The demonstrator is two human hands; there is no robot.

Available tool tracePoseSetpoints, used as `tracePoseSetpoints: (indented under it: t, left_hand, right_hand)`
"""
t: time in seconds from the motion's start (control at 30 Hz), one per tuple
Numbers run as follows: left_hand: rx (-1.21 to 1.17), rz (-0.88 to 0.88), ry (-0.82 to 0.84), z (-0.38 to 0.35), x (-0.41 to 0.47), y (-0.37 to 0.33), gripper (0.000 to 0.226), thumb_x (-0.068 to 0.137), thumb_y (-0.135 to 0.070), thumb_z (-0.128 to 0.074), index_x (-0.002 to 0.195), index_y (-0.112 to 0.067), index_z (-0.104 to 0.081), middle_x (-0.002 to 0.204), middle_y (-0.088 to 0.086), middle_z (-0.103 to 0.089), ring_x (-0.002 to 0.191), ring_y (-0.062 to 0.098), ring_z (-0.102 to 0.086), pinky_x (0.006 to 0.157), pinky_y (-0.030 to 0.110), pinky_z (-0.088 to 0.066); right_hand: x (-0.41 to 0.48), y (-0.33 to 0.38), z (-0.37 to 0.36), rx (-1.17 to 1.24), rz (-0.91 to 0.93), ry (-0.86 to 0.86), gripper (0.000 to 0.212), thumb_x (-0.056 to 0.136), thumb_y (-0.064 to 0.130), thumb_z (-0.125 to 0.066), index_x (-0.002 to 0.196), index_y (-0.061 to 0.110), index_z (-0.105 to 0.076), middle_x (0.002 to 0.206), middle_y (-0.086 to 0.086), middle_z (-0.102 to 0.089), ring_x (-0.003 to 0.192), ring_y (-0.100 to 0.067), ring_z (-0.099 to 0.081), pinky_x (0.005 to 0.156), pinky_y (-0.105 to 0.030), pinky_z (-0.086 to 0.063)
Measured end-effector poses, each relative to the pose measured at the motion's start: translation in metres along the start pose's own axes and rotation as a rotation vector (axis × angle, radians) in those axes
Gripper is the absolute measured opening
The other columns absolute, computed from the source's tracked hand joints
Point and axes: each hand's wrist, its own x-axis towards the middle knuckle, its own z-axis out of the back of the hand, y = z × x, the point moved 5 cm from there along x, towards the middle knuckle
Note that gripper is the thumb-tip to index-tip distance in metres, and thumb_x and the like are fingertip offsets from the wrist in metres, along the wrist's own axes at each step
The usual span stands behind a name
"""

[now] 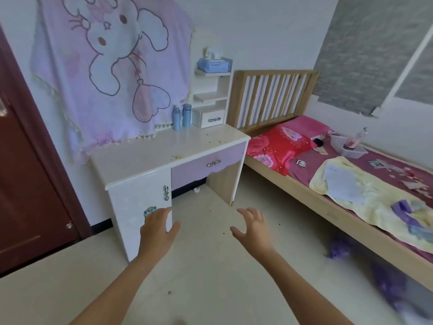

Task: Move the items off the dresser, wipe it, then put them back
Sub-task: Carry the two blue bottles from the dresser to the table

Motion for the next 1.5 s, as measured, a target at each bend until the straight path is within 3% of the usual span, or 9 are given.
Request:
tracePoseSetpoints:
  t: [0.3,0.4,0.53,0.67,0.8,0.9,1.13,1.37,1.5]
  left_hand:
    - [-0.118,0.01,-0.068,-0.014,0.18,-0.02,0.042,0.092,-0.026,-0.051,0.131,-0.012,-0.045,0.133,0.01,-0.049,0.115,0.031,-0.047,0.097,0.042,-0.033]
    - [-0.113,0.004,-0.048,-0.031,0.222,-0.024,0.042,0.091,-0.025,-0.053,0.13,-0.012,-0.046,0.135,0.01,-0.047,0.115,0.032,-0.046,0.096,0.042,-0.036]
    - [-0.099,0.028,0.036,-0.063,0.252,-0.019,0.041,0.092,-0.025,-0.052,0.131,-0.014,-0.045,0.136,0.007,-0.046,0.119,0.028,-0.042,0.098,0.038,-0.032]
    - [-0.079,0.059,0.042,-0.076,0.293,-0.012,0.042,0.092,-0.025,-0.051,0.132,-0.014,-0.044,0.136,0.008,-0.045,0.121,0.028,-0.041,0.1,0.038,-0.032]
    - [-0.088,0.078,-0.013,-0.081,0.351,-0.01,0.045,0.09,-0.032,-0.05,0.132,-0.014,-0.045,0.137,0.008,-0.045,0.123,0.027,-0.04,0.101,0.04,-0.036]
    - [-0.062,0.11,-0.074,-0.084,0.403,-0.013,0.042,0.092,-0.026,-0.052,0.132,-0.014,-0.045,0.138,0.008,-0.044,0.126,0.027,-0.039,0.103,0.039,-0.031]
    - [-0.052,0.222,-0.172,-0.103,0.502,-0.02,0.043,0.092,-0.026,-0.051,0.133,-0.015,-0.044,0.139,0.008,-0.043,0.127,0.026,-0.037,0.104,0.038,-0.03]
    - [-0.07,0.36,-0.153,-0.138,0.542,0.015,0.041,0.09,-0.025,-0.055,0.129,-0.016,-0.048,0.134,0.005,-0.048,0.122,0.025,-0.043,0.1,0.036,-0.035]
    - [-0.066,0.364,-0.187,-0.13,0.599,0.035,0.042,0.09,-0.022,-0.056,0.13,-0.012,-0.048,0.134,0.008,-0.048,0.123,0.026,-0.043,0.102,0.035,-0.032]
  right_hand:
    - [0.167,-0.013,0.032,-0.075,0.043,-0.04,0.057,0.086,0.027,-0.06,0.137,0.018,-0.037,0.136,-0.004,-0.038,0.126,-0.022,-0.033,0.103,-0.028,-0.03]
    - [0.208,-0.027,0.027,-0.002,-0.011,-0.082,0.056,0.085,0.023,-0.061,0.136,0.017,-0.039,0.135,-0.004,-0.04,0.125,-0.021,-0.036,0.101,-0.028,-0.032]
    - [0.239,-0.048,-0.014,-0.02,-0.031,0.061,0.056,0.087,0.029,-0.059,0.137,0.02,-0.037,0.136,-0.001,-0.039,0.127,-0.017,-0.034,0.101,-0.024,-0.03]
    - [0.293,-0.059,-0.034,-0.003,-0.047,0.099,0.056,0.087,0.031,-0.058,0.138,0.021,-0.036,0.135,-0.001,-0.039,0.126,-0.017,-0.035,0.101,-0.025,-0.032]
    - [0.364,-0.059,-0.044,0.048,0.03,0.117,0.058,0.087,0.028,-0.059,0.139,0.02,-0.034,0.136,-0.002,-0.038,0.129,-0.016,-0.034,0.101,-0.022,-0.031]
    - [0.429,-0.06,-0.045,0.091,0.09,0.112,0.059,0.087,0.024,-0.06,0.139,0.02,-0.032,0.137,-0.001,-0.039,0.128,-0.014,-0.036,0.098,-0.018,-0.031]
    - [0.565,-0.054,-0.06,0.137,0.239,0.186,0.057,0.088,0.027,-0.058,0.139,0.022,-0.031,0.14,-0.002,-0.037,0.13,-0.016,-0.036,0.1,-0.022,-0.033]
    - [0.636,-0.036,-0.122,0.131,0.328,0.372,0.057,0.092,0.031,-0.051,0.141,0.025,-0.024,0.139,0.003,-0.034,0.13,-0.011,-0.032,0.096,-0.015,-0.031]
    - [0.684,-0.013,-0.147,0.131,0.346,0.372,0.058,0.09,0.03,-0.054,0.141,0.023,-0.026,0.138,-0.001,-0.036,0.128,-0.013,-0.034,0.098,-0.018,-0.031]
